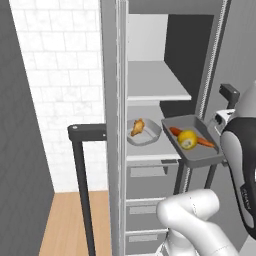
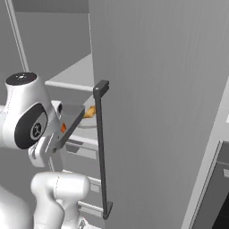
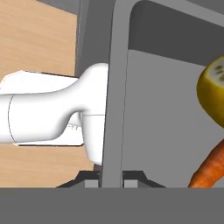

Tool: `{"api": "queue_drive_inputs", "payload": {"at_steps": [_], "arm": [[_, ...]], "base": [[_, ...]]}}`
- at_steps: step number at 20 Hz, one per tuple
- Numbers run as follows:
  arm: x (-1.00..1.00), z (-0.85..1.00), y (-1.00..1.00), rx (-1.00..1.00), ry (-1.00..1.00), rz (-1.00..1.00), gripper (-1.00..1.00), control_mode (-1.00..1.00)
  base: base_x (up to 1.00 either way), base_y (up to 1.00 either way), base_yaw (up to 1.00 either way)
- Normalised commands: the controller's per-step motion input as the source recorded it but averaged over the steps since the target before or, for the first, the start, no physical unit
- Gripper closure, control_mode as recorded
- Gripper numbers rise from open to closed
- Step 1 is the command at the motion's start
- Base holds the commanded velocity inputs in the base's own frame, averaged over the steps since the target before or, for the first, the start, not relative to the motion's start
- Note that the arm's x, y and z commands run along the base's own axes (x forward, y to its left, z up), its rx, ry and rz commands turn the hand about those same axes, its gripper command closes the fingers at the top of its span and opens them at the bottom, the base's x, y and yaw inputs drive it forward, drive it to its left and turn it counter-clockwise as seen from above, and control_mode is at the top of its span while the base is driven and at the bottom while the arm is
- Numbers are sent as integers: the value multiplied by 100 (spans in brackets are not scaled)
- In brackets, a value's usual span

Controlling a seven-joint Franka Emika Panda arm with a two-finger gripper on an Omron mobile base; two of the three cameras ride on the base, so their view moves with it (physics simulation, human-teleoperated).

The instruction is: Take the meat container that has the chicken drumstick and place it on the second highest rack of the freezer. Then take the vegetable container that has the carrot and lemon and place it on the highest rack of the freezer.

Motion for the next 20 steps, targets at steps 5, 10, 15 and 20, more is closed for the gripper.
{"api": "queue_drive_inputs", "payload": {"at_steps": [5, 10, 15, 20], "arm": [[0, 44, 33, 0, -22, -11, 100, -100], [2, 49, 3, 0, -22, -10, 100, -100], [46, 45, 0, 0, -9, -2, 100, -100], [74, 33, 0, 0, -1, 0, 100, -100]], "base": [[0, 0, 0], [0, 0, 0], [0, 0, 0], [0, 0, 0]]}}
